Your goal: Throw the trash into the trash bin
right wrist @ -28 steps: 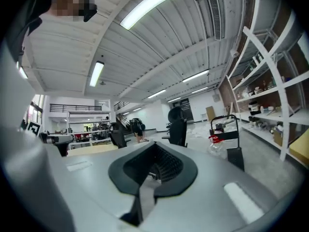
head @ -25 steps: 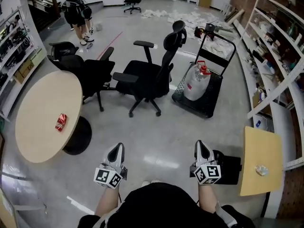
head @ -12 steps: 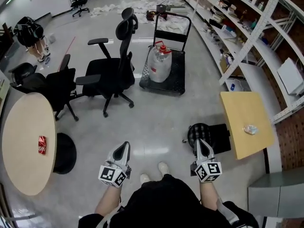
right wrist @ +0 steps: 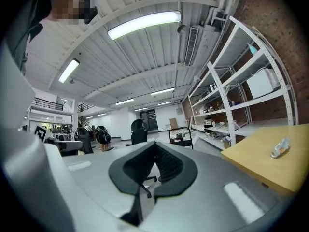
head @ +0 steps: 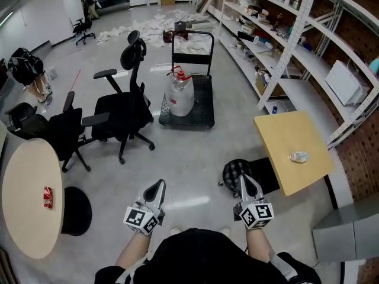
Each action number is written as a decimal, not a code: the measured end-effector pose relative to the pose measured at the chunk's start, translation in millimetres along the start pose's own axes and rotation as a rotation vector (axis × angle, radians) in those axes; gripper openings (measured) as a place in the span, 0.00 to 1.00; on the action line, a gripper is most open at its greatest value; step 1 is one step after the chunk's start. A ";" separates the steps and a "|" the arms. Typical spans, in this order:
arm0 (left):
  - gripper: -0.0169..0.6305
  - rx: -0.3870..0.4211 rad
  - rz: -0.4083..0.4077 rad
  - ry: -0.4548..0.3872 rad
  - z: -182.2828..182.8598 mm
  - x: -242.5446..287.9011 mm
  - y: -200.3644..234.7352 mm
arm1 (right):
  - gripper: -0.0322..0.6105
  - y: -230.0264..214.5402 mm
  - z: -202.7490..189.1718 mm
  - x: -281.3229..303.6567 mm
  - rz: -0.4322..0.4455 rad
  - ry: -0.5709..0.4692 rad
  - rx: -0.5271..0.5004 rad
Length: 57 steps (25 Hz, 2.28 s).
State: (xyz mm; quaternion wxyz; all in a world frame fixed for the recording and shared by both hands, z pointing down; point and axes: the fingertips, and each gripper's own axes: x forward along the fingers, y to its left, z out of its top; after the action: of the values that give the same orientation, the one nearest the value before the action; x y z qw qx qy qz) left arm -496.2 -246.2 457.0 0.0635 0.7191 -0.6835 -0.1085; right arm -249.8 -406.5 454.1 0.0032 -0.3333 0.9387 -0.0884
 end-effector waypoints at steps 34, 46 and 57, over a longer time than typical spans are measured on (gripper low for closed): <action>0.03 0.029 -0.726 0.198 -115.7 237.5 -397.5 | 0.06 -297.5 5.6 -376.3 -0.730 -0.162 0.100; 0.03 0.087 -0.902 0.290 -160.3 322.5 -491.9 | 0.06 -354.1 6.2 -404.1 -0.855 -0.191 0.141; 0.03 0.123 -0.927 0.373 -214.9 452.1 -529.4 | 0.06 -433.3 6.9 -358.7 -0.854 -0.098 0.187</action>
State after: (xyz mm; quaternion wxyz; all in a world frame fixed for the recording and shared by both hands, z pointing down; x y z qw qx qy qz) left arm 88.1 -678.5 506.8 0.0873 0.9566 -0.2744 0.0456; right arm 300.5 -513.2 501.2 0.0409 -0.6936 0.7033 -0.1504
